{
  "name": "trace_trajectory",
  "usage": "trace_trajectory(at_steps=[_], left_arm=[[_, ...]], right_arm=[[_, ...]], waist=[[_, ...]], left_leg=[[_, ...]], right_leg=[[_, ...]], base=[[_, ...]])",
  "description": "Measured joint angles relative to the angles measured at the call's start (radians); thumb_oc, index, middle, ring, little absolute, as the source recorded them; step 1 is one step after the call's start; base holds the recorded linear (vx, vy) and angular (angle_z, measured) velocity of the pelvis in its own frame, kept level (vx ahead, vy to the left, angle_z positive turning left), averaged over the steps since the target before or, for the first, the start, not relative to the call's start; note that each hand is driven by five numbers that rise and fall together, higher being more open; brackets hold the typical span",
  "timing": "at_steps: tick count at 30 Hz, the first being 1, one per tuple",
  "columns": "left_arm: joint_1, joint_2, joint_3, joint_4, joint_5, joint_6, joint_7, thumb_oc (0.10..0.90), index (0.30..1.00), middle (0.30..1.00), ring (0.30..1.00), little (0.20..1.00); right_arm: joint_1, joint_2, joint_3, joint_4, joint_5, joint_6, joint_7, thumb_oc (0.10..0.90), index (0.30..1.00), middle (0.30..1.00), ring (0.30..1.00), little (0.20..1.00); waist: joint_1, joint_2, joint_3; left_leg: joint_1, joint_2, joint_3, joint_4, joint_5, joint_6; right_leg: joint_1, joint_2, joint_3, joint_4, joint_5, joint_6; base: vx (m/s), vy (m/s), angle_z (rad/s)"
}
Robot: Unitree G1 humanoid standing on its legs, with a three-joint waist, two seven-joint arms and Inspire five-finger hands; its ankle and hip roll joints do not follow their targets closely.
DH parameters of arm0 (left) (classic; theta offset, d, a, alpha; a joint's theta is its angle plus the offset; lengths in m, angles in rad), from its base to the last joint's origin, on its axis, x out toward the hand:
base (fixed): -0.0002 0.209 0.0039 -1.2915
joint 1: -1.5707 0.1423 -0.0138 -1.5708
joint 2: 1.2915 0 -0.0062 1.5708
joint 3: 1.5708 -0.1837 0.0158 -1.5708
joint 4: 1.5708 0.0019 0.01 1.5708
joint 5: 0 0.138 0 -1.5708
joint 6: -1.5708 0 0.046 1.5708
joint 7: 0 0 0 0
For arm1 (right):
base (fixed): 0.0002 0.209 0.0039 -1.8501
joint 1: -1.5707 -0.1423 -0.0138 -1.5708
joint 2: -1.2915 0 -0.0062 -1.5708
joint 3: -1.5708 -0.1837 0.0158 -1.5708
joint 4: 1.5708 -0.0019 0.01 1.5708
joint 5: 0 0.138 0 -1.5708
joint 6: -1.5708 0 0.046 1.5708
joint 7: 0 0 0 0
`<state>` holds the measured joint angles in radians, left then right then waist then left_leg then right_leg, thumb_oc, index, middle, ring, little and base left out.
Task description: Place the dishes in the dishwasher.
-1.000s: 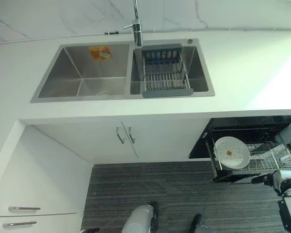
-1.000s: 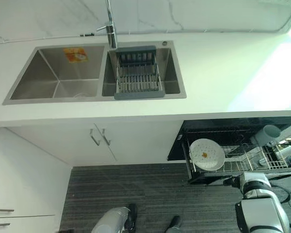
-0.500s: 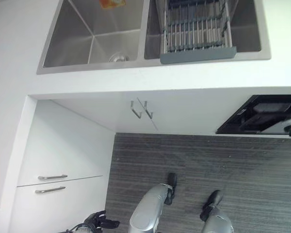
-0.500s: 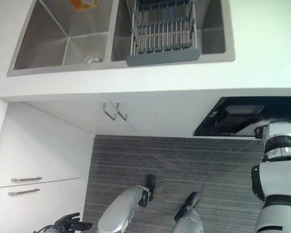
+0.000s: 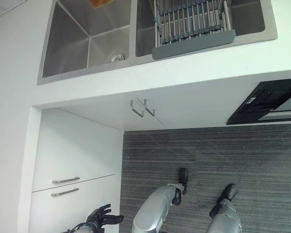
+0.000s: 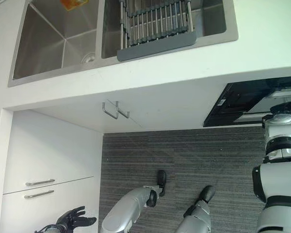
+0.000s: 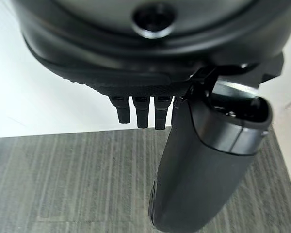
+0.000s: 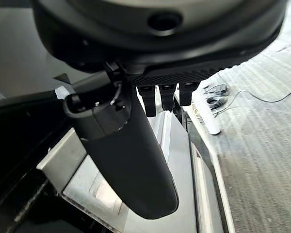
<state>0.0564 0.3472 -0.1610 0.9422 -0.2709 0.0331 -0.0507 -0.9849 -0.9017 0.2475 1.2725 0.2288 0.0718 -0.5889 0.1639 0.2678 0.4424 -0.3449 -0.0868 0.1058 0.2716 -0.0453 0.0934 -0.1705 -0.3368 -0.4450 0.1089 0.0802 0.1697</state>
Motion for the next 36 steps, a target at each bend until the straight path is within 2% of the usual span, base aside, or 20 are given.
trace_trajectory(at_steps=[2, 6, 8, 11, 12, 14, 16, 17, 19, 20, 22, 24, 27, 29, 31, 32, 34, 36], left_arm=[[0.0, -0.02, 0.0, -0.001, 0.0, -0.02, -0.004, 0.8, 0.9, 0.9, 0.9, 0.9], [-0.001, -0.036, 0.001, -0.011, -0.032, -0.061, -0.008, 0.8, 0.9, 0.9, 0.9, 0.9], [0.002, -0.037, 0.012, -0.012, -0.048, -0.08, -0.011, 0.8, 0.9, 0.9, 0.9, 0.9], [0.003, -0.038, 0.036, -0.034, -0.121, -0.109, -0.045, 0.8, 0.9, 0.9, 0.9, 0.9], [0.0, -0.039, 0.054, -0.055, -0.156, -0.117, -0.056, 0.8, 0.9, 0.9, 0.9, 0.9], [0.002, -0.039, 0.089, -0.091, -0.198, -0.13, -0.078, 0.8, 0.9, 0.9, 0.9, 0.9], [0.004, -0.04, 0.093, -0.116, -0.203, -0.147, -0.095, 0.8, 0.9, 0.9, 0.9, 0.9], [0.012, -0.043, 0.097, -0.118, -0.216, -0.147, -0.103, 0.8, 0.9, 0.9, 0.9, 0.9], [0.028, -0.049, 0.096, -0.117, -0.237, -0.146, -0.114, 0.8, 0.9, 0.9, 0.9, 0.9], [0.037, -0.055, 0.096, -0.113, -0.239, -0.145, -0.111, 0.8, 0.9, 0.9, 0.9, 0.9], [0.046, -0.061, 0.098, -0.088, -0.253, -0.142, -0.113, 0.8, 0.9, 0.9, 0.9, 0.9], [0.05, -0.078, 0.141, -0.067, -0.276, -0.135, -0.111, 0.8, 0.9, 0.9, 0.9, 0.9], [0.064, -0.087, 0.168, -0.059, -0.3, -0.121, -0.112, 0.8, 0.9, 0.9, 0.9, 0.9], [0.08, -0.097, 0.201, -0.034, -0.354, -0.109, -0.11, 0.8, 0.9, 0.9, 0.9, 0.9], [0.074, -0.096, 0.207, 0.032, -0.398, -0.1, -0.112, 0.8, 0.9, 0.9, 0.9, 0.9], [0.06, -0.102, 0.206, 0.075, -0.435, -0.094, -0.115, 0.8, 0.9, 0.9, 0.9, 0.9], [0.055, -0.118, 0.207, 0.115, -0.472, -0.089, -0.12, 0.8, 0.9, 0.9, 0.9, 0.9], [0.055, -0.13, 0.207, 0.147, -0.513, -0.081, -0.146, 0.8, 0.9, 0.9, 0.9, 0.9]], right_arm=[[0.06, 0.022, -0.057, -0.016, -0.032, -0.072, -0.009, 0.8, 0.9, 0.9, 0.9, 0.9], [0.211, 0.077, -0.121, -0.191, -0.042, -0.123, -0.024, 0.8, 0.9, 0.9, 0.9, 0.9], [0.309, 0.13, -0.143, -0.305, -0.054, -0.17, -0.029, 0.8, 0.9, 0.9, 0.9, 0.9], [0.452, 0.231, -0.148, -0.49, -0.053, -0.269, -0.044, 0.8, 0.9, 0.9, 0.9, 0.9], [0.525, 0.296, -0.168, -0.564, -0.069, -0.31, -0.046, 0.8, 0.9, 0.9, 0.9, 0.9], [0.631, 0.397, -0.159, -0.652, -0.072, -0.338, -0.055, 0.8, 0.9, 0.9, 0.9, 0.9], [0.74, 0.477, -0.152, -0.689, -0.071, -0.371, -0.048, 0.8, 0.9, 0.9, 0.9, 0.9], [0.792, 0.507, -0.147, -0.686, -0.069, -0.376, -0.036, 0.8, 0.9, 0.9, 0.9, 0.9], [0.862, 0.52, -0.142, -0.677, -0.053, -0.377, -0.003, 0.8, 0.9, 0.9, 0.9, 0.9], [0.885, 0.523, -0.144, -0.67, -0.033, -0.378, 0.017, 0.8, 0.9, 0.9, 0.9, 0.9], [0.916, 0.526, -0.146, -0.657, 0.003, -0.389, 0.054, 0.8, 0.9, 0.9, 0.9, 0.9], [0.954, 0.535, -0.158, -0.639, 0.032, -0.404, 0.106, 0.8, 0.9, 0.9, 0.9, 0.9], [1.012, 0.553, -0.164, -0.635, 0.1, -0.411, 0.203, 0.8, 0.9, 0.9, 0.9, 0.9], [1.037, 0.616, -0.179, -0.623, 0.262, -0.41, 0.32, 0.8, 0.9, 0.9, 0.9, 0.9], [1.042, 0.693, -0.225, -0.509, 0.455, -0.381, 0.474, 0.8, 0.9, 0.9, 0.9, 0.9], [1.041, 0.73, -0.284, -0.411, 0.619, -0.321, 0.601, 0.8, 0.9, 0.9, 0.9, 0.9], [1.053, 0.754, -0.314, -0.302, 0.787, -0.231, 0.722, 0.8, 0.9, 0.9, 0.9, 0.9], [1.07, 0.764, -0.318, -0.239, 0.958, -0.108, 0.863, 0.8, 0.9, 0.9, 0.9, 0.9]], waist=[[-0.002, -0.001, 0.001], [-0.023, -0.007, 0.005], [-0.028, -0.025, 0.005], [-0.054, -0.072, 0.006], [-0.063, -0.102, 0.0], [-0.073, -0.156, -0.025], [-0.081, -0.199, -0.049], [-0.081, -0.221, -0.069], [-0.09, -0.238, -0.102], [-0.112, -0.244, -0.119], [-0.138, -0.249, -0.15], [-0.143, -0.252, -0.17], [-0.161, -0.258, -0.215], [-0.161, -0.274, -0.244], [-0.163, -0.29, -0.284], [-0.165, -0.293, -0.287], [-0.16, -0.29, -0.304], [-0.164, -0.285, -0.31]], left_leg=[[0.008, 0.003, -0.001, 0.0, 0.0, 0.0], [0.018, 0.018, 0.002, 0.004, 0.0, 0.0], [0.025, 0.03, 0.008, 0.003, 0.0, 0.0], [0.044, 0.047, 0.02, 0.002, -0.003, -0.007], [0.052, 0.057, 0.028, 0.008, -0.003, -0.013], [0.054, 0.072, 0.031, 0.014, -0.012, -0.027], [0.064, 0.087, 0.033, 0.025, -0.037, -0.045], [0.076, 0.094, 0.042, 0.026, -0.045, -0.039], [0.083, 0.106, 0.059, 0.041, -0.05, -0.048], [0.085, 0.108, 0.06, 0.042, -0.051, -0.049], [0.09, 0.116, 0.071, 0.045, -0.053, -0.049], [0.103, 0.133, 0.085, 0.054, -0.062, -0.056], [0.127, 0.15, 0.09, 0.057, -0.075, -0.057], [0.153, 0.164, 0.1, 0.057, -0.081, -0.07], [0.167, 0.175, 0.107, 0.056, -0.085, -0.075], [0.186, 0.179, 0.108, 0.056, -0.089, -0.079], [0.193, 0.181, 0.108, 0.056, -0.096, -0.081], [0.194, 0.181, 0.11, 0.056, -0.096, -0.081]], right_leg=[[0.008, 0.003, 0.002, 0.002, 0.003, 0.003], [0.014, 0.018, 0.008, 0.007, 0.0, -0.003], [0.014, 0.027, 0.017, 0.014, -0.005, -0.009], [0.013, 0.038, 0.033, 0.031, -0.017, -0.022], [0.013, 0.045, 0.043, 0.043, -0.023, -0.026], [0.004, 0.051, 0.049, 0.07, -0.041, -0.037], [0.007, 0.054, 0.062, 0.089, -0.061, -0.047], [0.013, 0.061, 0.075, 0.088, -0.066, -0.043], [0.014, 0.068, 0.086, 0.093, -0.064, -0.056], [0.015, 0.07, 0.092, 0.093, -0.064, -0.057], [0.015, 0.077, 0.102, 0.091, -0.062, -0.059], [0.032, 0.092, 0.115, 0.083, -0.06, -0.065], [0.04, 0.107, 0.124, 0.083, -0.074, -0.072], [0.055, 0.12, 0.136, 0.085, -0.08, -0.082], [0.062, 0.13, 0.141, 0.087, -0.091, -0.081], [0.082, 0.132, 0.14, 0.088, -0.094, -0.083], [0.093, 0.132, 0.14, 0.093, -0.105, -0.078], [0.093, 0.133, 0.14, 0.094, -0.105, -0.079]], base=[[0.0, 0.0, 0.0], [-0.02, -0.02, -0.03], [-0.04, -0.024, -0.16], [-0.1, -0.043, -0.18], [-0.13, -0.067, -0.16], [0.0, -0.095, -0.12], [-0.03, -0.065, -0.16], [-0.11, -0.044, -0.31], [-0.01, -0.042, -0.28], [-0.01, -0.039, -0.17], [-0.02, -0.044, -0.19], [-0.02, -0.038, -0.27], [-0.01, -0.054, -0.13], [0.03, -0.033, -0.23], [0.04, -0.037, -0.15], [0.04, -0.041, -0.04], [0.04, -0.025, -0.01], [0.04, -0.009, -0.01]])
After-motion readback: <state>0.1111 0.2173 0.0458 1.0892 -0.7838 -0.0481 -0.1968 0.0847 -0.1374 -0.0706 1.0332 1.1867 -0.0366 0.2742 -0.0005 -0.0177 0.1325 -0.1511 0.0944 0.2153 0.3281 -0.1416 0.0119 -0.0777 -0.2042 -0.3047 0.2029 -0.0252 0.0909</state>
